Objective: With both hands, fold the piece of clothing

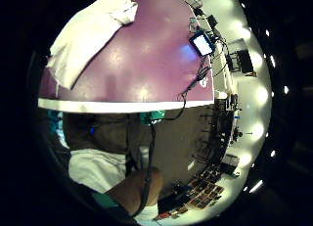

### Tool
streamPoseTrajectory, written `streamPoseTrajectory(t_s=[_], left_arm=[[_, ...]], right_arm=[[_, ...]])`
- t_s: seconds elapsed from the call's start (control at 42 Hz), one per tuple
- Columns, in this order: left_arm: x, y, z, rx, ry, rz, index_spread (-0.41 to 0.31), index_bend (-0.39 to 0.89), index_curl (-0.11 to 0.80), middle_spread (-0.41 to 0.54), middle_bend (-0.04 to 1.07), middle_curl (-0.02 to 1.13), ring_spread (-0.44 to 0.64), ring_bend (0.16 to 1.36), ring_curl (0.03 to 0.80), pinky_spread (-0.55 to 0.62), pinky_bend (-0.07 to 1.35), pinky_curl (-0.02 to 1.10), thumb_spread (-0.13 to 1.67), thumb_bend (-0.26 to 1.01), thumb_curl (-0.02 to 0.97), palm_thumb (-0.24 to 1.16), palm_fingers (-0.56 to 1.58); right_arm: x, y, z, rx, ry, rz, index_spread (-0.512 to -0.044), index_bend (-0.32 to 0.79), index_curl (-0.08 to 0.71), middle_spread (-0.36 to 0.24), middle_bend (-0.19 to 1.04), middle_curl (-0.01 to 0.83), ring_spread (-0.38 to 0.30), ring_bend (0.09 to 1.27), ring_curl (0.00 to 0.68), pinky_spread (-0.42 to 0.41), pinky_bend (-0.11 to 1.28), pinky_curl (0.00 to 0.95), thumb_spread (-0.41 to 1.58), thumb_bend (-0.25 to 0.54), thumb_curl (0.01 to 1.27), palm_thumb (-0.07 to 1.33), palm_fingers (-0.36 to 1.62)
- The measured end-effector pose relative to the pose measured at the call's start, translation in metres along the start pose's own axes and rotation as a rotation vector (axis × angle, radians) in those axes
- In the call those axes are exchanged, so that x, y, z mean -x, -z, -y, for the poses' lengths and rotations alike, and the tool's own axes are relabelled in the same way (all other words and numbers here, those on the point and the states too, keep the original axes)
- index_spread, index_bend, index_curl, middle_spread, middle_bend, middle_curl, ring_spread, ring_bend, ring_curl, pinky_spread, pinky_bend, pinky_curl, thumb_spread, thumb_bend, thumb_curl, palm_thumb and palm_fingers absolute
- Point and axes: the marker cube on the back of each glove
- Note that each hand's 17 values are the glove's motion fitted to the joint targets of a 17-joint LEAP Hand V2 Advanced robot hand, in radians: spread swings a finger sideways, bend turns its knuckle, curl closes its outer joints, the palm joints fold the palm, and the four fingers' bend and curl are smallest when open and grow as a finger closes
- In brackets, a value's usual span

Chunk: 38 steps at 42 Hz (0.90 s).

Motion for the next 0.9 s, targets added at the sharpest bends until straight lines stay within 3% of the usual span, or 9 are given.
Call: streamPoseTrajectory(t_s=[0.143, 0.357, 0.547, 0.69, 0.809, 0.905], left_arm=[[0.002, 0.001, -0.001, -0.005, 0.003, 0.008, -0.068, 0.13, 0.088, 0.003, 0.18, 0.13, 0.14, 0.55, 0.19, 0.26, 0.4, 0.16, 0.75, 0.07, 0.05, 0.13, 0.45], [0.003, 0.001, -0.002, 0.004, -0.005, 0.009, -0.085, 0.14, 0.151, 0.004, 0.18, 0.19, 0.17, 0.59, 0.239, 0.33, 0.42, 0.22, 1.03, 0.04, 0.097, 0.13, 0.4], [0.005, -0.005, 0.006, -0.005, 0.018, 0.014, -0.09, 0.14, 0.19, 0.004, 0.18, 0.23, 0.18, 0.61, 0.259, 0.35, 0.42, 0.25, 1.13, 0.01, 0.132, 0.14, 0.39], [0.02, -0.039, 0.039, 0.007, 0.079, 0.068, -0.091, 0.14, 0.211, 0.004, 0.17, 0.25, 0.19, 0.61, 0.268, 0.35, 0.43, 0.27, 1.16, -0.01, 0.156, 0.15, 0.38], [0.03, -0.057, 0.056, 0.043, 0.087, 0.065, -0.096, 0.15, 0.231, 0.009, 0.17, 0.26, 0.19, 0.6, 0.27, 0.32, 0.45, 0.29, 1.18, 0.0, 0.18, 0.19, 0.38], [0.022, -0.035, 0.037, 0.05, 0.002, -0.036, -0.093, 0.14, 0.242, 0.013, 0.17, 0.27, 0.19, 0.6, 0.273, 0.31, 0.46, 0.3, 1.19, 0.01, 0.2, 0.24, 0.38]], right_arm=[[0.001, -0.006, 0.006, -0.011, 0.013, 0.014, -0.295, 0.16, 0.1, -0.016, 0.23, 0.105, 0.098, 0.22, 0.068, 0.198, 0.38, 0.141, 0.73, 0.074, 0.05, 0.16, 0.18], [0.003, -0.004, 0.008, -0.03, 0.02, 0.025, -0.368, 0.15, 0.159, -0.021, 0.23, 0.171, 0.132, 0.23, 0.109, 0.252, 0.39, 0.198, 1.01, 0.042, 0.09, 0.17, 0.15], [0.011, -0.008, 0.014, -0.004, 0.022, 0.028, -0.389, 0.15, 0.192, -0.022, 0.23, 0.213, 0.143, 0.24, 0.139, 0.269, 0.39, 0.231, 1.1, 0.015, 0.13, 0.19, 0.13], [0.032, -0.051, 0.05, 0.034, 0.055, 0.015, -0.372, 0.07, 0.172, -0.013, 0.22, 0.236, 0.147, 0.3, 0.17, 0.272, 0.48, 0.273, 1.13, 0.034, 0.17, 0.28, 0.11], [0.049, -0.068, 0.051, 0.174, 0.101, 0.053, -0.351, 0.04, 0.144, 0.015, 0.18, 0.241, 0.148, 0.37, 0.205, 0.275, 0.58, 0.313, 1.12, 0.023, 0.19, 0.32, 0.02], [0.064, -0.066, 0.035, 0.359, 0.198, 0.161, -0.33, 0.05, 0.125, 0.022, 0.18, 0.246, 0.153, 0.4, 0.217, 0.275, 0.64, 0.332, 1.11, -0.001, 0.2, 0.33, -0.04]])
